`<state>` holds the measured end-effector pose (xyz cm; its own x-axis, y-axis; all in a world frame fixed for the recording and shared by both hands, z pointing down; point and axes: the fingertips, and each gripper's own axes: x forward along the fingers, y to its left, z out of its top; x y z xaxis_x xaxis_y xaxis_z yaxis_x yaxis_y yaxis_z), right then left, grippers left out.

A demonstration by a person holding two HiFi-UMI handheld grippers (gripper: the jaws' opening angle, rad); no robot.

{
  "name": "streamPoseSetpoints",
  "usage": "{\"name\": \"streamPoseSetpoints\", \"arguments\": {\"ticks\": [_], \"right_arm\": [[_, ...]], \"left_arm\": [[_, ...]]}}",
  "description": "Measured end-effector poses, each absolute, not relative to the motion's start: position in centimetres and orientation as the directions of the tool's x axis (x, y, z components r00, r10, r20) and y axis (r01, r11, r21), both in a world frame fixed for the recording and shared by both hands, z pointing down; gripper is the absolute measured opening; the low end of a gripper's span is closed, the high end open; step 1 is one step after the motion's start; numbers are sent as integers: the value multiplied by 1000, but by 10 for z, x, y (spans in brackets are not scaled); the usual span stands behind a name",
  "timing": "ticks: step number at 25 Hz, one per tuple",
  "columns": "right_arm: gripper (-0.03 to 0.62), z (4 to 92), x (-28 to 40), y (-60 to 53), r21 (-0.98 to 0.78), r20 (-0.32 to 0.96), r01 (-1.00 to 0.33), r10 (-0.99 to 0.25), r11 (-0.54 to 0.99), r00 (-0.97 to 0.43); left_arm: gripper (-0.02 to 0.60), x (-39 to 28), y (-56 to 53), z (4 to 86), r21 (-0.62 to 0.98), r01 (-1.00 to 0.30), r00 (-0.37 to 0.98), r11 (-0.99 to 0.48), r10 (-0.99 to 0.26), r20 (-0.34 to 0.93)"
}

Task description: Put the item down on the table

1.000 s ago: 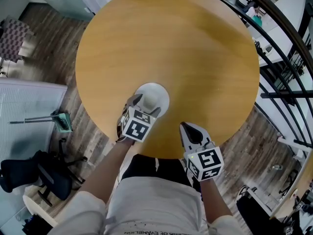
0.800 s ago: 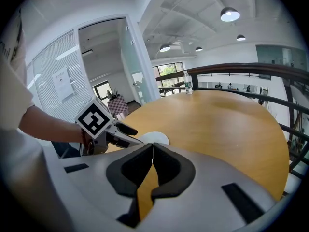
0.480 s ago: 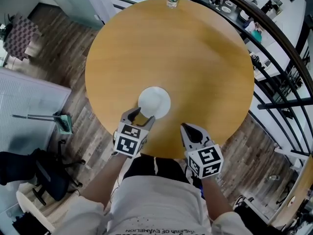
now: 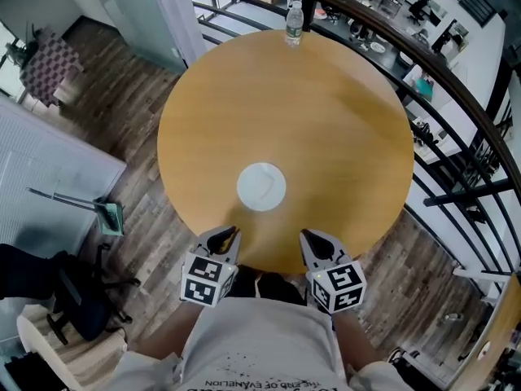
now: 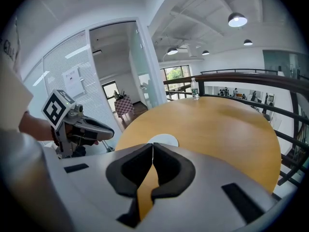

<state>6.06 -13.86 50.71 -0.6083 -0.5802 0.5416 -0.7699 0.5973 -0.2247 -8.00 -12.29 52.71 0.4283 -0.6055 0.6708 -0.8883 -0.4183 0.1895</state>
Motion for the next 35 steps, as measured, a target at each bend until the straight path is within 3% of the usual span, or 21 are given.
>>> {"name": "streamPoseSetpoints", "arguments": {"ticks": [8,24,31,35], "right_arm": [[26,489,38,-128,-213,512,-731,-562,649,-649],[25,476,25,-118,-180,507,-720,-564,670,-652],[25,475,18,-115,-184,505,-704,-548,686,-667],[25,476,16,-114,-175,507,-702,-548,691,-665]], "left_arm": [[23,-76,-109,511,237,-877,464,-418,-606,646],[23,-84,-91,500,136,-873,437,-469,-628,644],[23,-81,-91,499,192,-863,474,-467,-617,629],[23,-81,-91,499,118,-859,450,-498,-624,639]]}}
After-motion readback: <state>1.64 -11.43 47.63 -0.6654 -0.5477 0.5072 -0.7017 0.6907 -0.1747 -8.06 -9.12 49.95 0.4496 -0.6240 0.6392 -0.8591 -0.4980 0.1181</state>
